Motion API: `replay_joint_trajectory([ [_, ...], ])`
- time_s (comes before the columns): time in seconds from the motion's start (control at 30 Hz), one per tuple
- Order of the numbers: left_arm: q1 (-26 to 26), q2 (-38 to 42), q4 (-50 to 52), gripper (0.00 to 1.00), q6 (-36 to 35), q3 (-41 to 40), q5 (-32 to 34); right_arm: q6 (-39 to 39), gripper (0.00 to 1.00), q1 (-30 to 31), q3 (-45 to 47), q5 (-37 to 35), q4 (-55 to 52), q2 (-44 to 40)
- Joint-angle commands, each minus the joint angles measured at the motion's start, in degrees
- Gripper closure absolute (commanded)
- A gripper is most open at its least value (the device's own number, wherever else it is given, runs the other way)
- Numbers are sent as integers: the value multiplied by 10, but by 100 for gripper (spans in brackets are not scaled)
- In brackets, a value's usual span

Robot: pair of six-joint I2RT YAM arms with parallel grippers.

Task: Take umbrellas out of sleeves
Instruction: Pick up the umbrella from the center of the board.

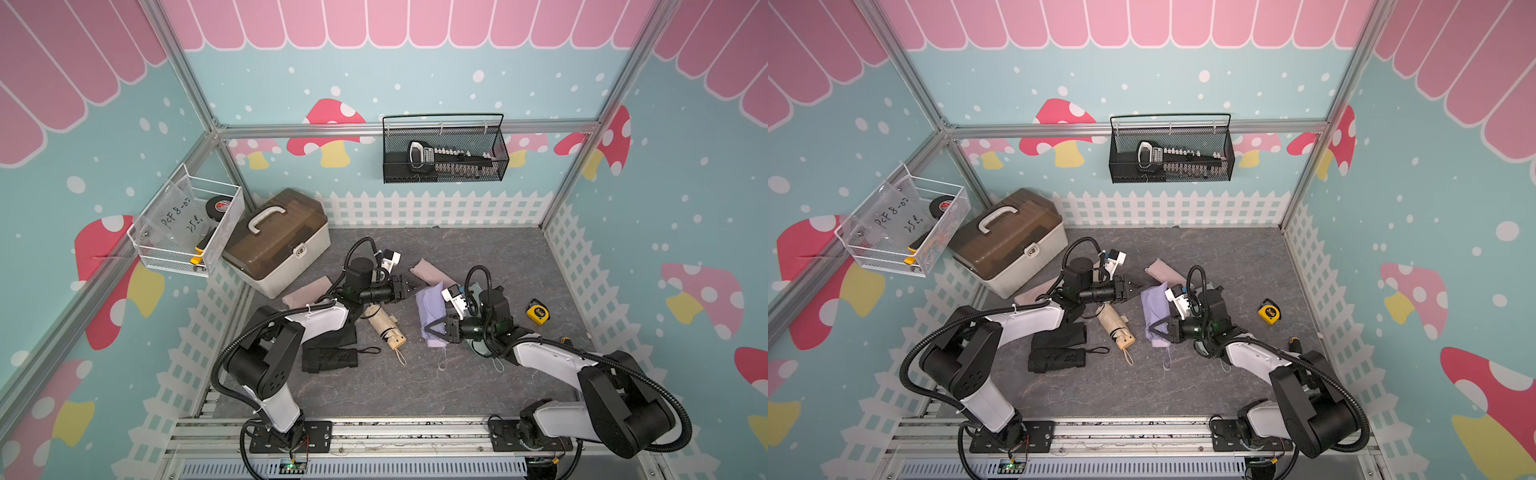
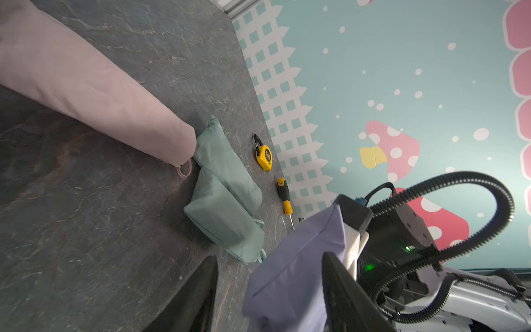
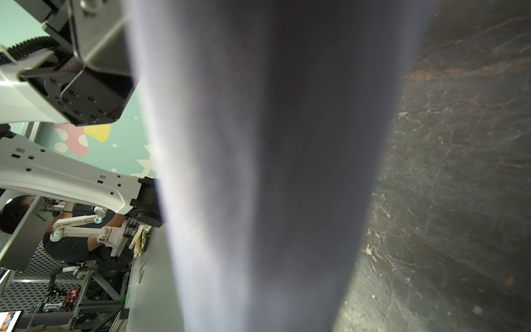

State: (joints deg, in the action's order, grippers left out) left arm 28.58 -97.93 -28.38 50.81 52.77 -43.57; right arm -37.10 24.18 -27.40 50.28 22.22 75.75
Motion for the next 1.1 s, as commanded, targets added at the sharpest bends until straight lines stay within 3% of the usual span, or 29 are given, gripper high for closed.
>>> replay_joint_trajectory([
  [0.0,-3,7,-4,43,3,18,13,9,100,6,6,28,21,-21],
  [0.63,27,-12,-39,45,42,11,12,-11,100,6,-1,17,69,7],
  [1.07,23,-10,-23,94,32,22,15,-5,100,7,8,9,70,16],
])
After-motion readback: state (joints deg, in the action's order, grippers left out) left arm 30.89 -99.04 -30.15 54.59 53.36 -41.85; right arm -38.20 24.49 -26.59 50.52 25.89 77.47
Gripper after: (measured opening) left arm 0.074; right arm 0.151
